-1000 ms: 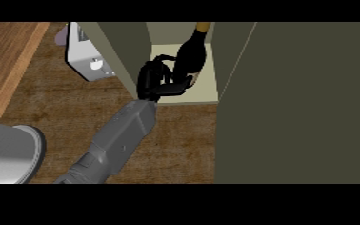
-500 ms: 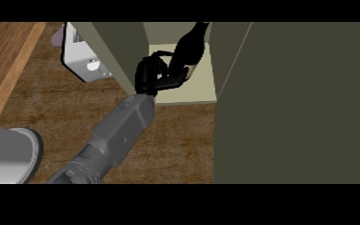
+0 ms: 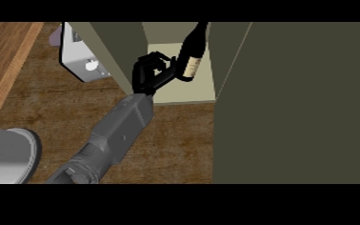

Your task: Pick up the wine, place it into the cabinet and close the cabinet

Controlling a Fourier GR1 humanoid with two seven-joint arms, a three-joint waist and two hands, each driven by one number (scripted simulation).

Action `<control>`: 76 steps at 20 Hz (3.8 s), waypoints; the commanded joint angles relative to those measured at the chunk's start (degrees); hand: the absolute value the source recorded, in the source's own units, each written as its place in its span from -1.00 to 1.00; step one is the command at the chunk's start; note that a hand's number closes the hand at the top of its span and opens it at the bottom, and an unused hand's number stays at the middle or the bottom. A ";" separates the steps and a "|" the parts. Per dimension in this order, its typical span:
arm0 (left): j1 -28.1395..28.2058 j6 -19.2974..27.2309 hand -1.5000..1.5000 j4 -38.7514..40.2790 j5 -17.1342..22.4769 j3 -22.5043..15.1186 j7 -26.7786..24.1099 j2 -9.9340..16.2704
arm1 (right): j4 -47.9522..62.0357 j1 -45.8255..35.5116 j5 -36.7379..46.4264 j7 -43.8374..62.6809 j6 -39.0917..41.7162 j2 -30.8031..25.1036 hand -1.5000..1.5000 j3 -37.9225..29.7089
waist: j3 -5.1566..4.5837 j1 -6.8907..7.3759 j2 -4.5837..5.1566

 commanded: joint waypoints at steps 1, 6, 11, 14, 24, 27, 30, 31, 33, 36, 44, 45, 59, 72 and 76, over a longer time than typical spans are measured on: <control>0.10 -0.33 -1.00 2.83 -0.13 2.45 -5.35 1.76 | -1.82 1.27 1.52 0.88 -0.73 0.85 -1.00 1.75 | 0.25 0.76 -0.39; 4.27 -0.27 -1.00 -2.61 -1.67 -0.25 -9.72 0.17 | -1.86 1.54 2.78 -0.10 -0.54 1.15 -1.00 2.51 | 0.28 1.45 -0.81; 4.36 -1.83 -1.00 -6.82 -2.76 -0.35 -4.77 4.22 | -3.31 3.06 -0.34 0.23 0.13 -0.53 -1.00 -1.14 | 0.36 3.20 -1.49; 7.15 -0.96 -1.00 -7.94 -3.57 -1.29 -6.39 4.33 | -3.56 3.56 3.91 0.09 -1.02 1.33 -1.00 2.32 | 0.34 3.79 -1.62; 20.03 8.64 -1.00 -40.31 -9.85 -11.24 4.90 6.39 | -3.06 2.46 -0.90 1.22 -0.32 -0.46 -1.00 -1.17 | 0.41 4.58 -1.93; 24.18 8.98 -1.00 -51.40 -10.81 -14.70 11.38 12.64 | -3.21 3.41 1.32 2.13 -1.07 0.15 -1.00 0.19 | 0.42 5.25 -2.15; 32.00 12.94 -1.00 -63.97 -13.04 -16.82 11.66 15.09 | -3.86 0.69 2.52 3.40 -2.61 0.98 -1.00 2.11 | 0.37 4.72 -1.78; 32.54 16.09 -1.00 -68.06 -13.49 -18.01 13.34 13.73 | -1.89 -2.80 -1.06 4.70 -3.06 -0.94 -1.00 -1.73 | 0.39 4.72 -1.73; 36.13 15.82 -1.00 -75.80 -13.51 -17.12 17.24 20.64 | -7.00 1.58 -0.56 5.53 -2.83 -0.26 -1.00 -0.22 | 0.38 4.15 -1.72; 36.98 19.97 -1.00 -84.77 -15.28 -16.71 22.57 22.37 | -1.37 -2.70 2.15 3.33 -2.92 0.31 -1.00 1.27 | 0.37 3.93 -1.42; 48.21 23.20 -1.00 -96.73 -21.00 -17.17 22.19 24.07 | -7.70 1.37 5.40 5.98 1.99 -2.98 1.00 6.29 | 0.33 3.16 -1.32; 51.53 22.76 -1.00 -98.86 -20.66 -16.83 21.29 26.48 | -5.79 1.18 0.98 4.31 5.75 -6.36 1.00 2.29 | 0.35 3.39 -1.34; 76.68 15.31 -1.00 -114.16 -16.23 -3.95 13.56 39.08 | -14.27 7.04 -2.88 16.07 7.76 -4.32 1.00 23.65 | 0.26 4.25 -1.50; 94.20 -2.93 -1.00 -114.19 -7.04 16.12 8.67 44.98 | -9.06 -10.24 18.60 23.71 -10.72 3.31 1.00 47.52 | 0.15 4.80 -1.71; 94.79 -6.28 -1.00 -115.25 -5.02 20.69 10.26 45.92 | -3.70 -20.82 22.57 24.04 -19.50 3.34 1.00 50.98 | 0.16 4.70 -1.54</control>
